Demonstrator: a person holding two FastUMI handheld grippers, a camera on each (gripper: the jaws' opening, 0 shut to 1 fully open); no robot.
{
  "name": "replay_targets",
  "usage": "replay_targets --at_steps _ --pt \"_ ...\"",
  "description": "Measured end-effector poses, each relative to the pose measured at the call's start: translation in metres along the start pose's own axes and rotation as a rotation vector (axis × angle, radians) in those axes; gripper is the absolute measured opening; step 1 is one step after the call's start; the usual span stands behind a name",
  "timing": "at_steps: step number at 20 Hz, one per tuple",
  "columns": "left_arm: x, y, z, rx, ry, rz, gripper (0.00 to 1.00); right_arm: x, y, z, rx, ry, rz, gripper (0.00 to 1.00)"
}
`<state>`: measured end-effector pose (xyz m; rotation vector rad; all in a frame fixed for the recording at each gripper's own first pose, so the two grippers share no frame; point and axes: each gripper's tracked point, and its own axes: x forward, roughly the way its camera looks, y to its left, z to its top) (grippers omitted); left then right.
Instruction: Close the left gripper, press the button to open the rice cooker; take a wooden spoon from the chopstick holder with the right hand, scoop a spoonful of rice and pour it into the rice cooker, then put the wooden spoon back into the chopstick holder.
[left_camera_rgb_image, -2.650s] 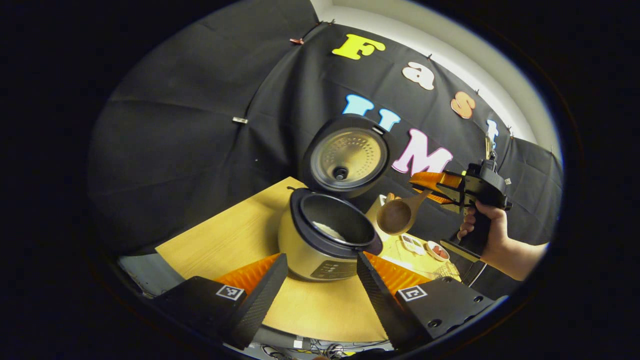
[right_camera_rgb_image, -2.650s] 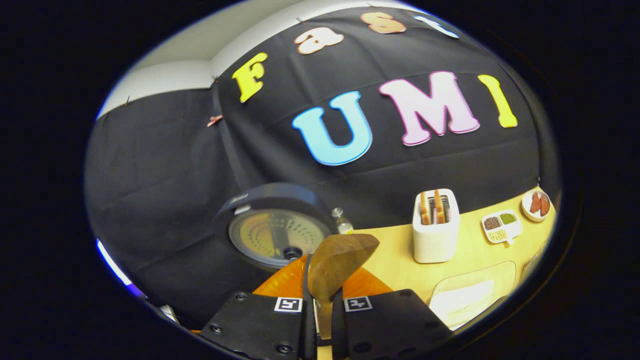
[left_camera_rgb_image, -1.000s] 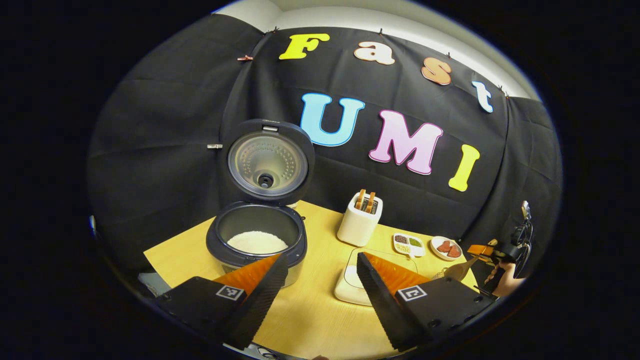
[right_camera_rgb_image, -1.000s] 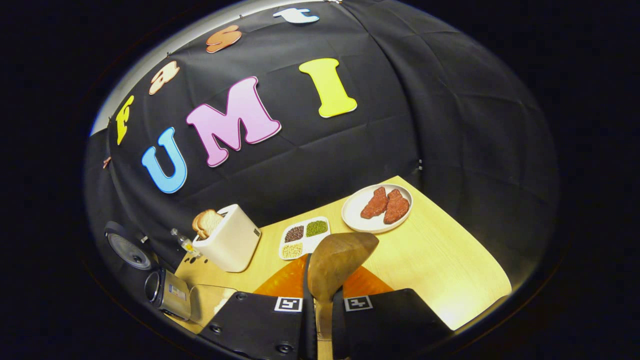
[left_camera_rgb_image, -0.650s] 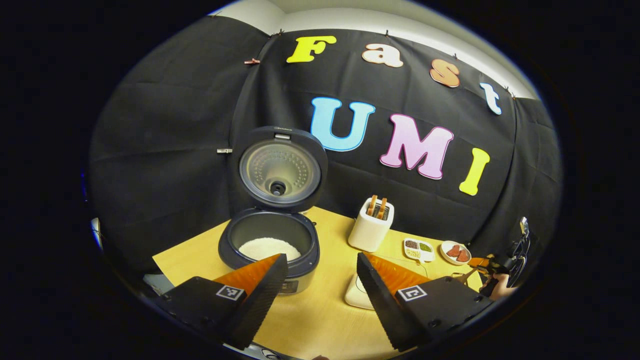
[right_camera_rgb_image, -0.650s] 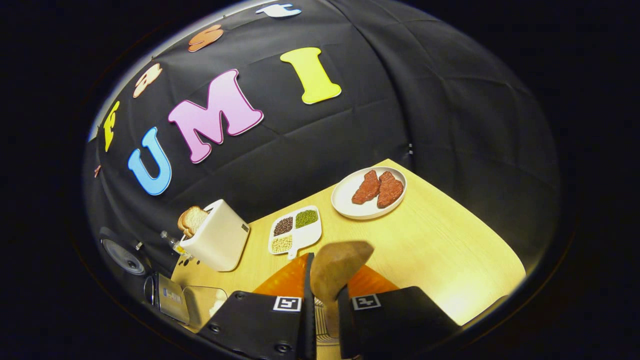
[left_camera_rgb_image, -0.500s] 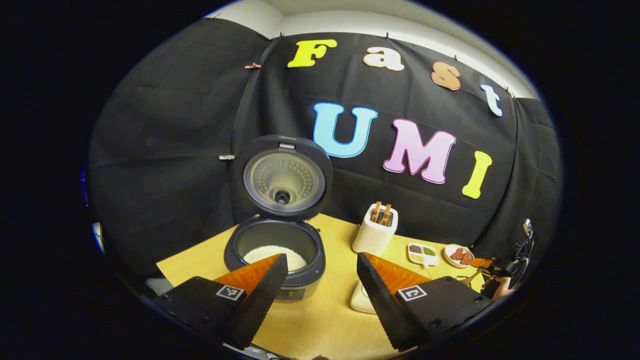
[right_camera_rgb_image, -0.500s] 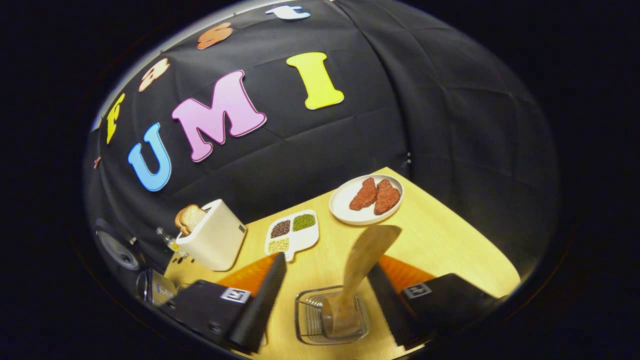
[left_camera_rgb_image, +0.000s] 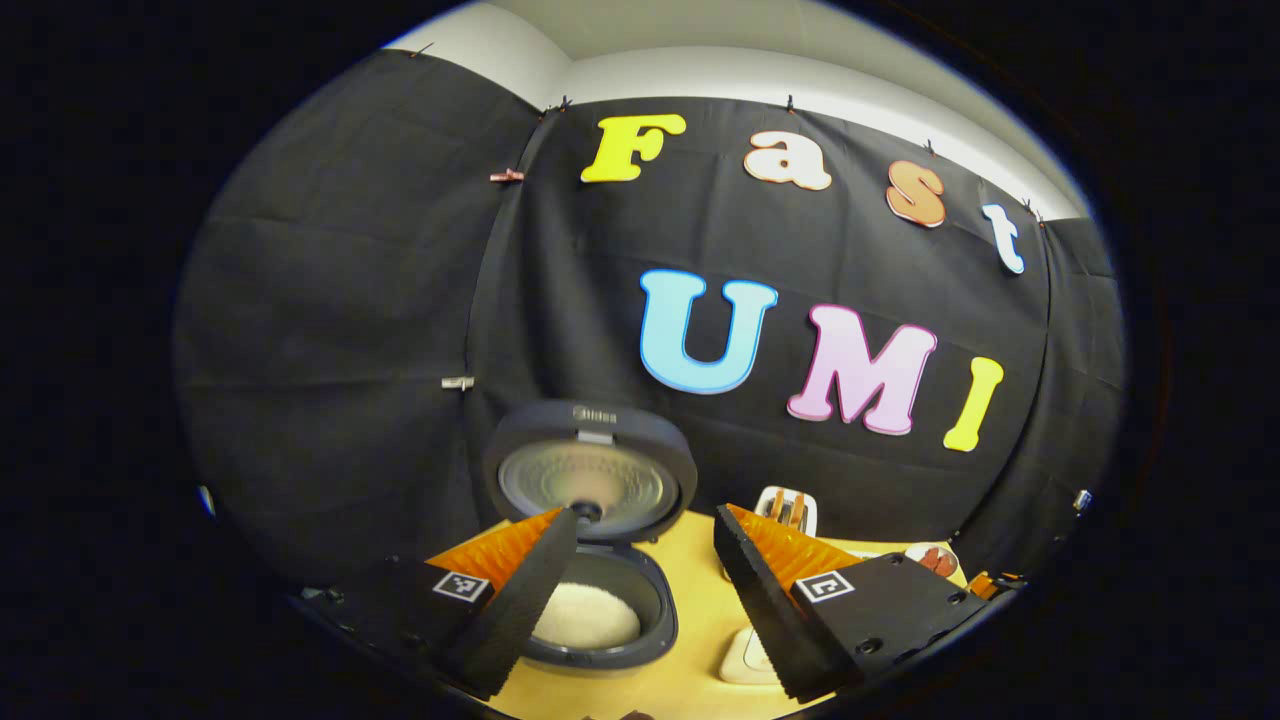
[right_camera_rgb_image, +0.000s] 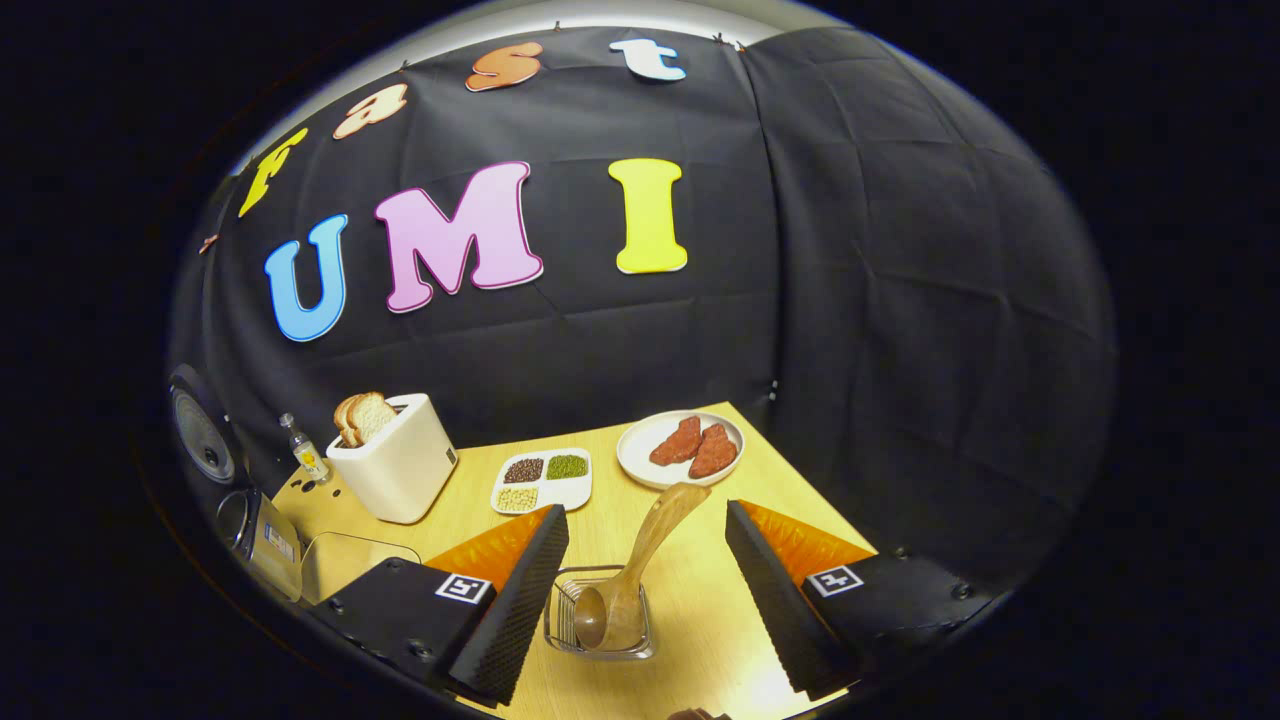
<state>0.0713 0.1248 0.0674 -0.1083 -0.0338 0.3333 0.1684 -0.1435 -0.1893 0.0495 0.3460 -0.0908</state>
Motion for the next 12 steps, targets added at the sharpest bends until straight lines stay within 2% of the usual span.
replay_targets --at_steps 2,6,12 --pt "0.024 0.01 0.029 0.013 -0.039 0.004 0.95 -0.021 0.004 0.015 -0.048 -0.039 -0.006 0.98" --pt "0.076 0.033 0.053 0.01 -0.017 0.022 0.95 -0.061 0.032 0.026 -0.06 -0.069 0.026 0.98" --pt "0.147 0.059 0.044 0.096 0.095 0.067 0.95 -0.098 0.089 0.017 -0.066 -0.057 0.131 0.98"
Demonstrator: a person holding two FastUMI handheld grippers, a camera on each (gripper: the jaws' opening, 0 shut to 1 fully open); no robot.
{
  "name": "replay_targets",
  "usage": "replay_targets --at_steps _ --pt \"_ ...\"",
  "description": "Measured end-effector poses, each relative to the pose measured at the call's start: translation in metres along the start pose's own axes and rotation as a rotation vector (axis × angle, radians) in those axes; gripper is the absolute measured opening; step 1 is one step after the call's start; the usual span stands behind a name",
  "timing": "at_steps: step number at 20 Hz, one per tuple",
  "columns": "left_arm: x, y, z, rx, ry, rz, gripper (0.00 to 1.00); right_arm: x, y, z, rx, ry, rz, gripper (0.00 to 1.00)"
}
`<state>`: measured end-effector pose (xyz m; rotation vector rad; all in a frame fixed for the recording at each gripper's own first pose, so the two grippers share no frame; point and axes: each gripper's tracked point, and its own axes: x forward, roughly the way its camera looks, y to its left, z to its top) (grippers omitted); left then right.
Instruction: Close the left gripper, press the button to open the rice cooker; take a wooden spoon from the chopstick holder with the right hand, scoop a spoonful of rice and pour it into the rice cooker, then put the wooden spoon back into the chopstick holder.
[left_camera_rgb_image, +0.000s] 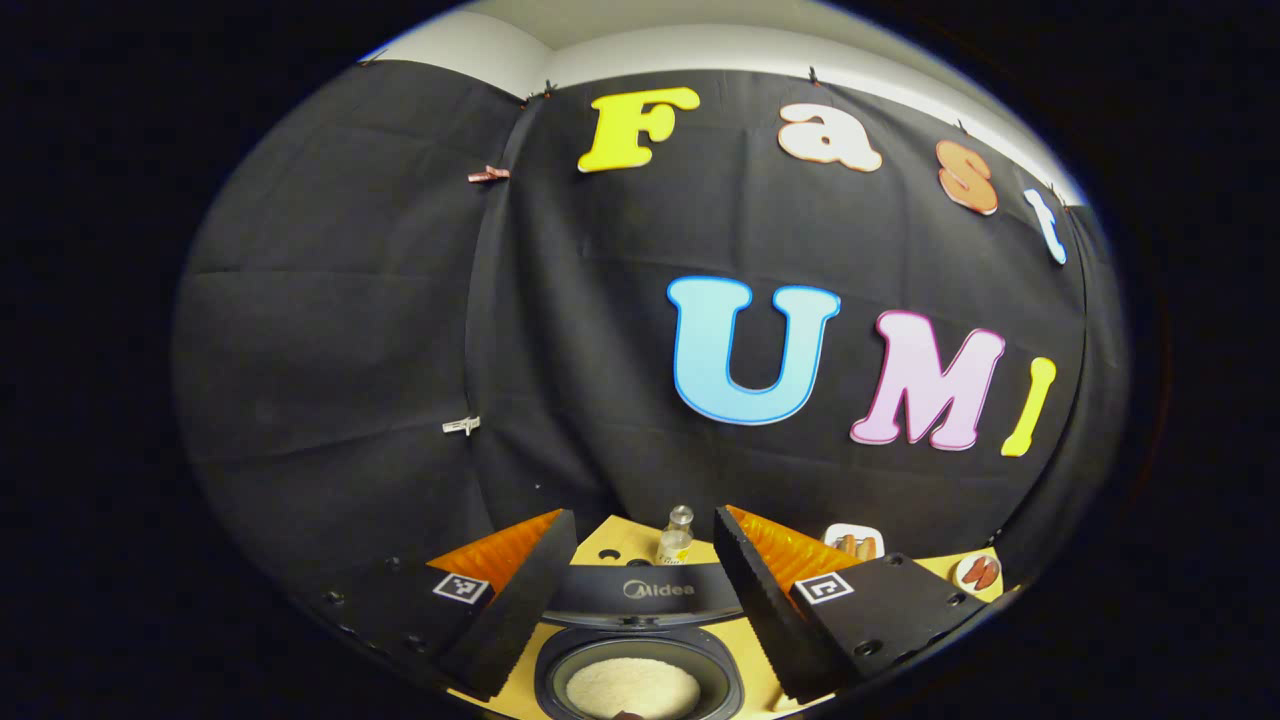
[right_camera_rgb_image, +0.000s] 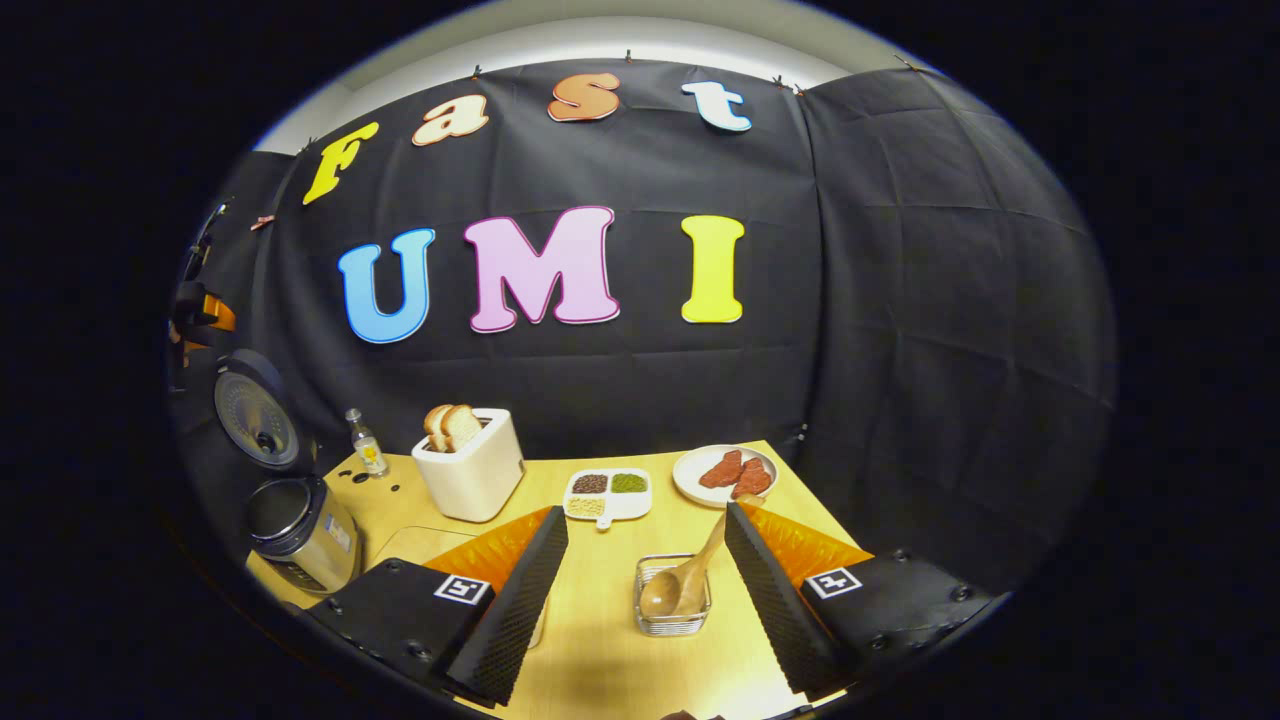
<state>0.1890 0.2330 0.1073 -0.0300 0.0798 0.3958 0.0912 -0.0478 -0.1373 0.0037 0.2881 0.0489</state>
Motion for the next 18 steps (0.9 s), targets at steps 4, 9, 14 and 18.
replay_targets --at_steps 4,9,14,18 --pt "0.021 -0.015 -0.026 0.028 0.107 -0.017 0.95 0.001 0.018 -0.01 0.014 0.021 0.033 0.98" --pt "0.013 -0.017 -0.038 0.055 0.147 -0.01 0.99 0.009 0.023 -0.022 0.029 0.062 0.054 0.98" --pt "-0.031 -0.021 -0.07 0.04 0.219 -0.013 0.99 0.014 0.012 -0.026 0.018 0.072 0.066 0.99" --pt "-0.074 -0.025 -0.116 0.019 0.298 -0.02 0.99 0.016 0.021 -0.045 -0.001 0.114 0.106 0.98"
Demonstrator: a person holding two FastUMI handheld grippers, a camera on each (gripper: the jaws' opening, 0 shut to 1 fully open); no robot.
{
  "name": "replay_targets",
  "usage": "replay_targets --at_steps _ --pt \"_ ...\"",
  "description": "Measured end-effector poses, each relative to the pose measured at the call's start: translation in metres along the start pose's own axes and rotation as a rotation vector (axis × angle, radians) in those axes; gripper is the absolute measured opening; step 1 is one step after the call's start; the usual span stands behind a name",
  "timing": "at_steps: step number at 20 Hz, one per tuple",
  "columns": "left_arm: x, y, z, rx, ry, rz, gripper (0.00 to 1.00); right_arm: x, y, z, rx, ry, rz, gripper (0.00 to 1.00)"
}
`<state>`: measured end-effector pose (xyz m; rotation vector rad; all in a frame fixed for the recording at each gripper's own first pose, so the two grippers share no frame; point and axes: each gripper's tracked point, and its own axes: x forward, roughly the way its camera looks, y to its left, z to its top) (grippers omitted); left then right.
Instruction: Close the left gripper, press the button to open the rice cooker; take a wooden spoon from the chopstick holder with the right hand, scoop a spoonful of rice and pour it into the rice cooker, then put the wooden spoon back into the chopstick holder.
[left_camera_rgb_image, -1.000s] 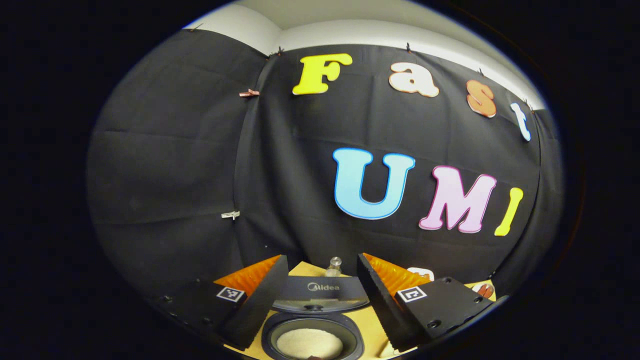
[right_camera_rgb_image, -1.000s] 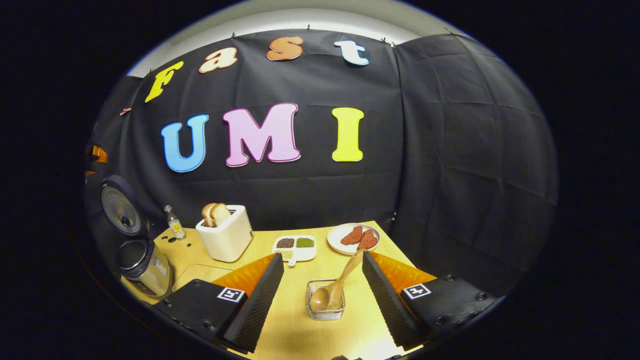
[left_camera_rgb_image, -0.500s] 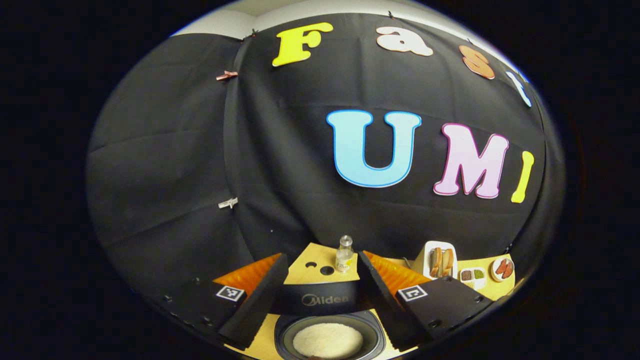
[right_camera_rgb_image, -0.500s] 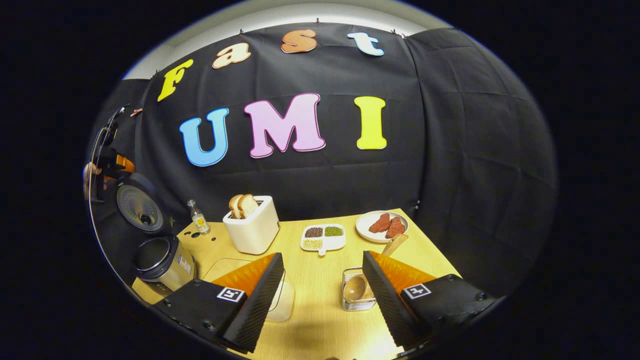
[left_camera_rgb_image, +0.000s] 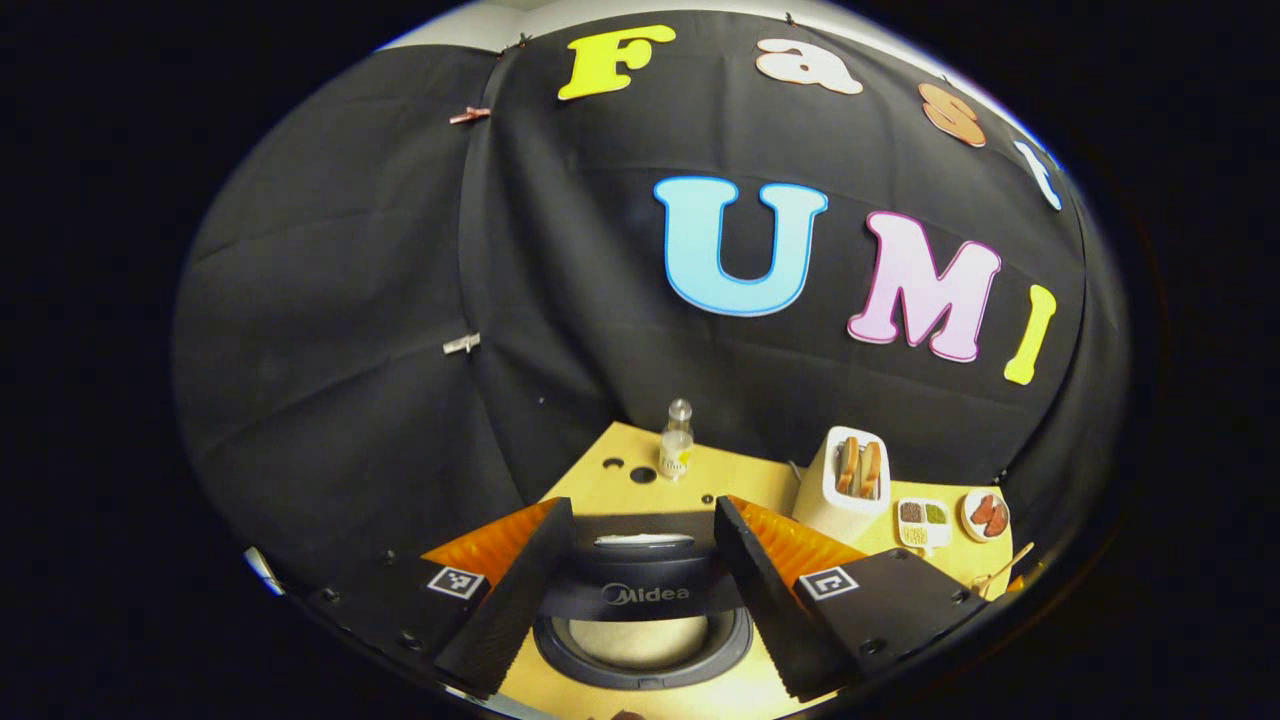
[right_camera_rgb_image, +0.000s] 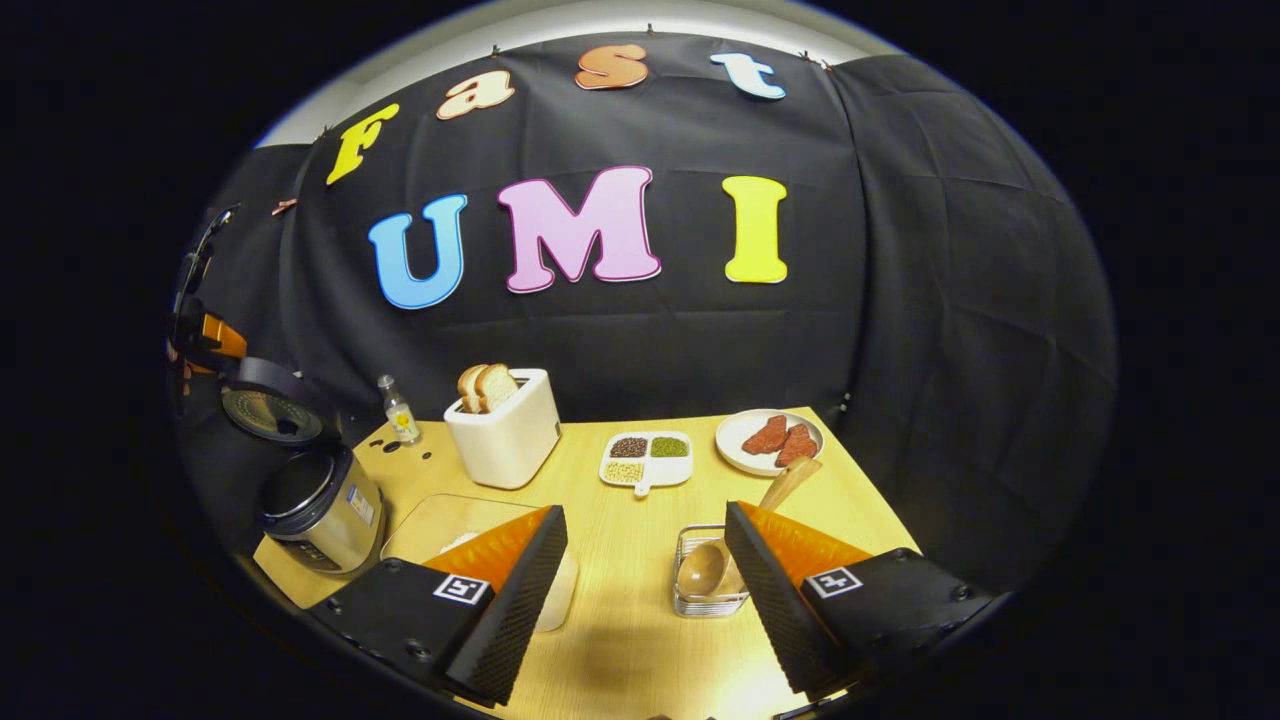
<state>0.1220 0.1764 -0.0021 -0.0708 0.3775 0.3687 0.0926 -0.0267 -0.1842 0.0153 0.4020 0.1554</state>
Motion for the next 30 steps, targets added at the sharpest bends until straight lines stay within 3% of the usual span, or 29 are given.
replay_targets --at_steps 7,12,18,25,30 --pt "-0.015 -0.009 -0.085 -0.057 0.07 -0.007 0.99 0.0 0.017 -0.032 -0.045 0.064 0.077 0.99" --pt "-0.006 -0.015 -0.12 -0.02 0.038 0.006 0.99 -0.003 0.018 -0.047 -0.048 0.092 0.094 0.99" --pt "0.009 -0.015 -0.171 0.016 0.108 0.039 0.99 -0.01 0.015 -0.059 -0.067 0.128 0.093 0.99" --pt "0.018 -0.02 -0.182 0.001 0.094 0.078 1.0 -0.01 0.014 -0.067 -0.073 0.164 0.093 0.99" --pt "0.015 -0.023 -0.18 0.016 0.042 0.06 1.0 -0.01 0.025 -0.06 -0.071 0.155 0.102 0.99"
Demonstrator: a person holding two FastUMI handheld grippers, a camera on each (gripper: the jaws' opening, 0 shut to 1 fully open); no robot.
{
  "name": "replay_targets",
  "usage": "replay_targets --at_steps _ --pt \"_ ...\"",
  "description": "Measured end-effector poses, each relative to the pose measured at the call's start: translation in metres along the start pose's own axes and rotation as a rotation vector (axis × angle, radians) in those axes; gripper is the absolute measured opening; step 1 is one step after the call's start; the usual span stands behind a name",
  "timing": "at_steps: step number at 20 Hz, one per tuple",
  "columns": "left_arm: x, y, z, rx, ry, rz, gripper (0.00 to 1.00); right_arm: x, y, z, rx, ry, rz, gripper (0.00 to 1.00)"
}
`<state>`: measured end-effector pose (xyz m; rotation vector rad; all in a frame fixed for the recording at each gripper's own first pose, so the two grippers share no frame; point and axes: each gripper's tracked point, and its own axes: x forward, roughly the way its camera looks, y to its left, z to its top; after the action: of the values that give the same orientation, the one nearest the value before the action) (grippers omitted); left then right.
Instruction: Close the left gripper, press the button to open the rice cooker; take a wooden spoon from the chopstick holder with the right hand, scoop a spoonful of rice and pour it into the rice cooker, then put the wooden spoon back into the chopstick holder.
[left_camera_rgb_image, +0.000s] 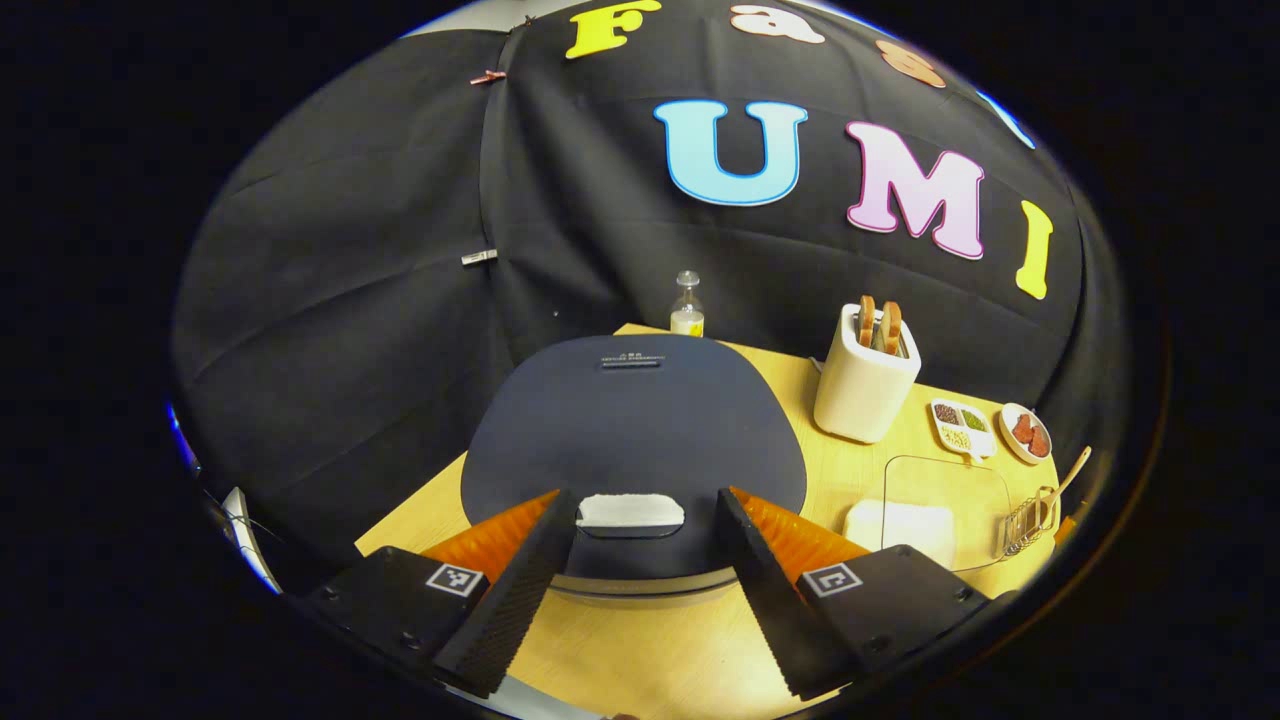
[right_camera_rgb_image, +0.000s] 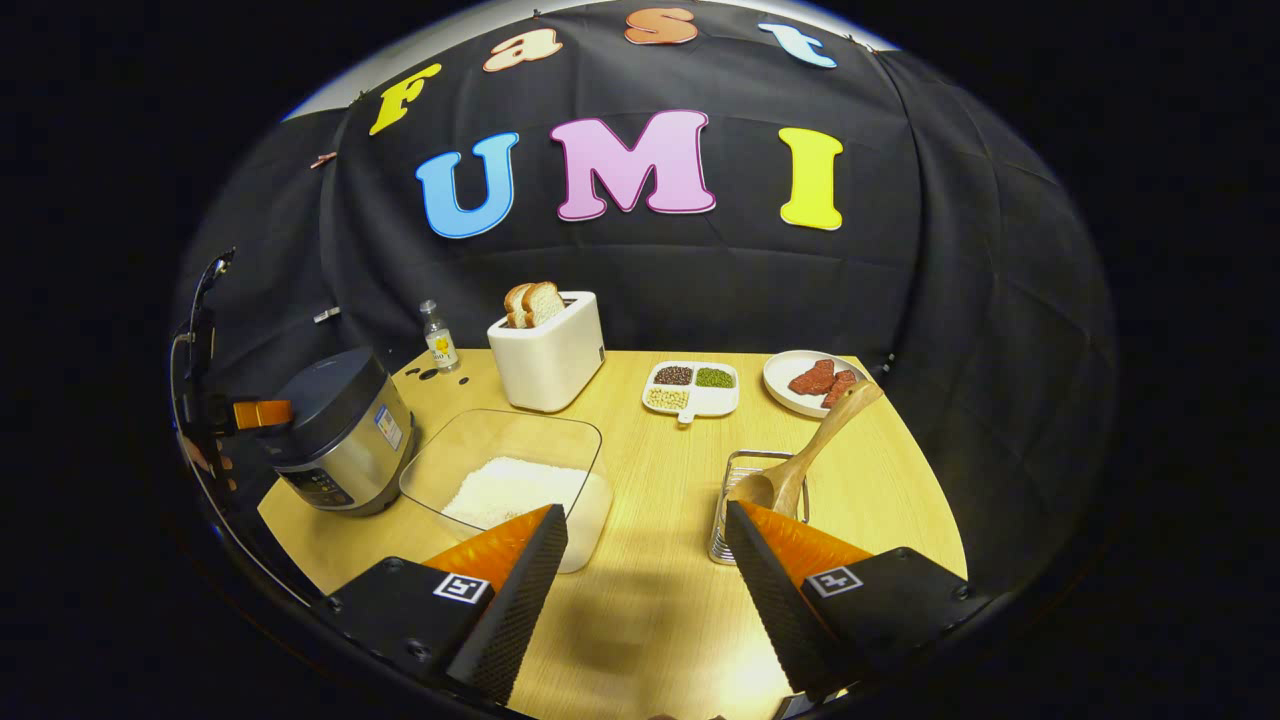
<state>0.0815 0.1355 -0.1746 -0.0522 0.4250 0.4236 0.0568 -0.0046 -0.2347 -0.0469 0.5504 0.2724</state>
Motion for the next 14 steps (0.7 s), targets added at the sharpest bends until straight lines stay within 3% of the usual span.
replay_targets --at_steps 4,8,14 --pt "-0.022 0.004 0.011 -0.043 -0.024 -0.019 0.96 -0.005 0.005 0.031 0.003 -0.059 -0.025 0.99" --pt "-0.072 -0.003 0.048 -0.052 -0.136 -0.08 0.96 -0.032 0.006 0.085 0.021 -0.168 -0.093 0.99" --pt "-0.133 -0.017 0.094 0.025 -0.249 -0.263 0.96 -0.122 0.013 0.168 -0.001 -0.347 -0.237 0.98"
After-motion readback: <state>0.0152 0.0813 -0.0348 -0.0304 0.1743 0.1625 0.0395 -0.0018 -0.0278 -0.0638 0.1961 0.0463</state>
